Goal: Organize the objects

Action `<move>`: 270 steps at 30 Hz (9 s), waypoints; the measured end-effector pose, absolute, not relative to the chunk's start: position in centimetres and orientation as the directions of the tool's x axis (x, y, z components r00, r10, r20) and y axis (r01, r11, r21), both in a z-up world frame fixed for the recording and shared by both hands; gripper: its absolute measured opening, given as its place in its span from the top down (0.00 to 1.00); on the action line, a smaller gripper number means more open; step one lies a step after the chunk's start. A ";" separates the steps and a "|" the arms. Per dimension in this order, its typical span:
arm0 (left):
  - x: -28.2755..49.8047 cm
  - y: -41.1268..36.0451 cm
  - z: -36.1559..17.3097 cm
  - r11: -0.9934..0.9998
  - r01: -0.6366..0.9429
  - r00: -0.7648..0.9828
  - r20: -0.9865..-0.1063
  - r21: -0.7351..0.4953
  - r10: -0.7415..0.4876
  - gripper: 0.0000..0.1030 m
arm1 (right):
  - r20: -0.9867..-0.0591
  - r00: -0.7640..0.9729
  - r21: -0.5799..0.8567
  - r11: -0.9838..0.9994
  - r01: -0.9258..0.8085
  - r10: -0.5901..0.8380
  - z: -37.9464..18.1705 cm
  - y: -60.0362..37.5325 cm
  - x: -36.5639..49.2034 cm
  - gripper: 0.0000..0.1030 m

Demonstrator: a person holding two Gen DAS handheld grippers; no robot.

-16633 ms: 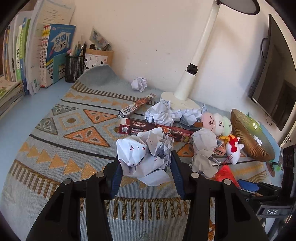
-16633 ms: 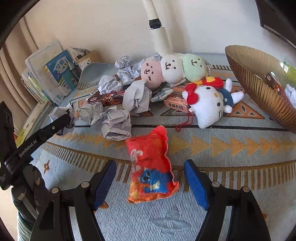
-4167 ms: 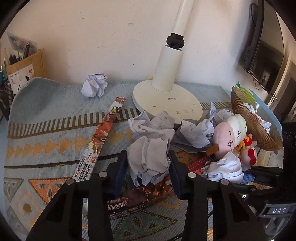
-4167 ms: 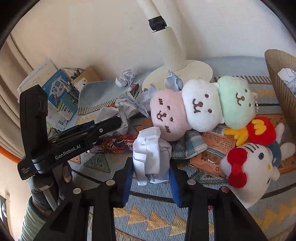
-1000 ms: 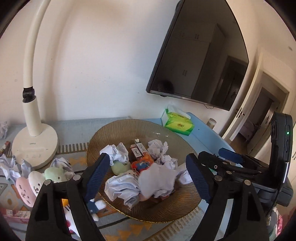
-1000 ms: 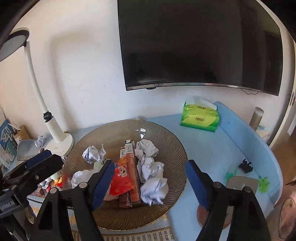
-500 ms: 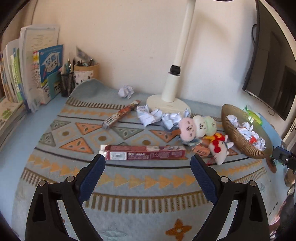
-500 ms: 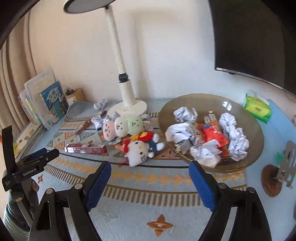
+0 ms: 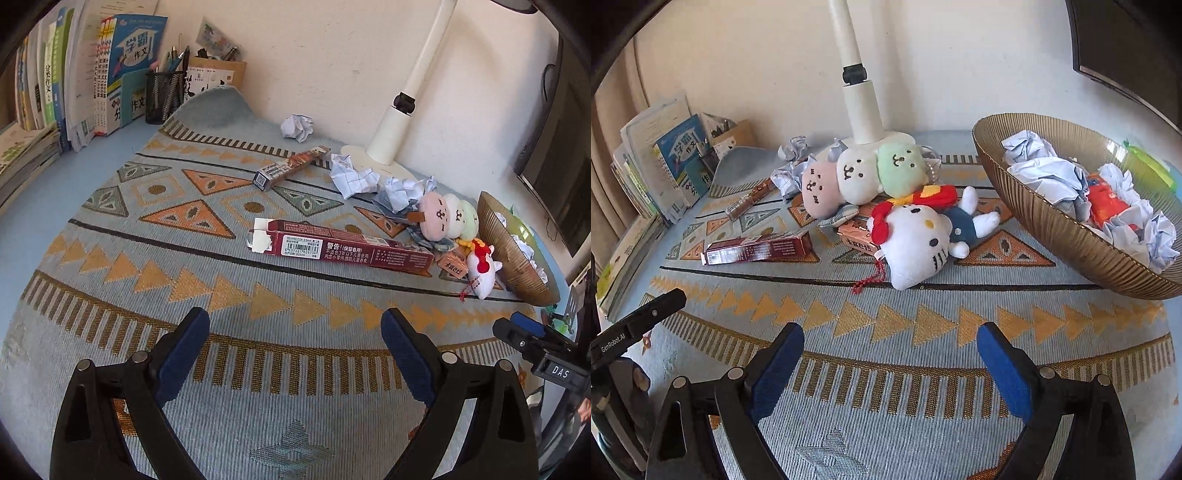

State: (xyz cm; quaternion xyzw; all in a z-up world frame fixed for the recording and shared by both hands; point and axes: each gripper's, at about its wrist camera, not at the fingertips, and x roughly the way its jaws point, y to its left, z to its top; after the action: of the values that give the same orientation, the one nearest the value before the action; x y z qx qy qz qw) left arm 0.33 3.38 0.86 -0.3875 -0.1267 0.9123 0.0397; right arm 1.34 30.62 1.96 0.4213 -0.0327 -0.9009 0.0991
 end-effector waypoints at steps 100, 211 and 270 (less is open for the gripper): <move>-0.9 12.8 6.8 -0.894 -0.443 -0.551 -0.765 -0.072 0.334 0.54 | -0.713 -0.580 0.291 -0.918 0.268 -0.395 5.1 32.9 6.0 0.43; 7.0 14.8 1.5 -0.824 -0.508 -0.421 -0.763 -0.249 0.490 0.22 | -0.751 -0.492 0.333 -0.896 0.294 -0.441 1.4 34.5 4.9 0.07; -8.1 26.2 13.0 -0.717 -0.473 -0.531 -0.484 -0.513 0.696 0.22 | -0.635 -0.772 0.172 -0.973 -0.153 0.009 12.6 51.6 1.0 0.26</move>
State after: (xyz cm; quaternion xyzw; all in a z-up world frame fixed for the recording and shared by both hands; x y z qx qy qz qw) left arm -8.08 26.21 13.05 -0.3453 -0.1618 0.8598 0.3398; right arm 1.02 51.56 12.60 0.3347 -0.1077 -0.9352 -0.0432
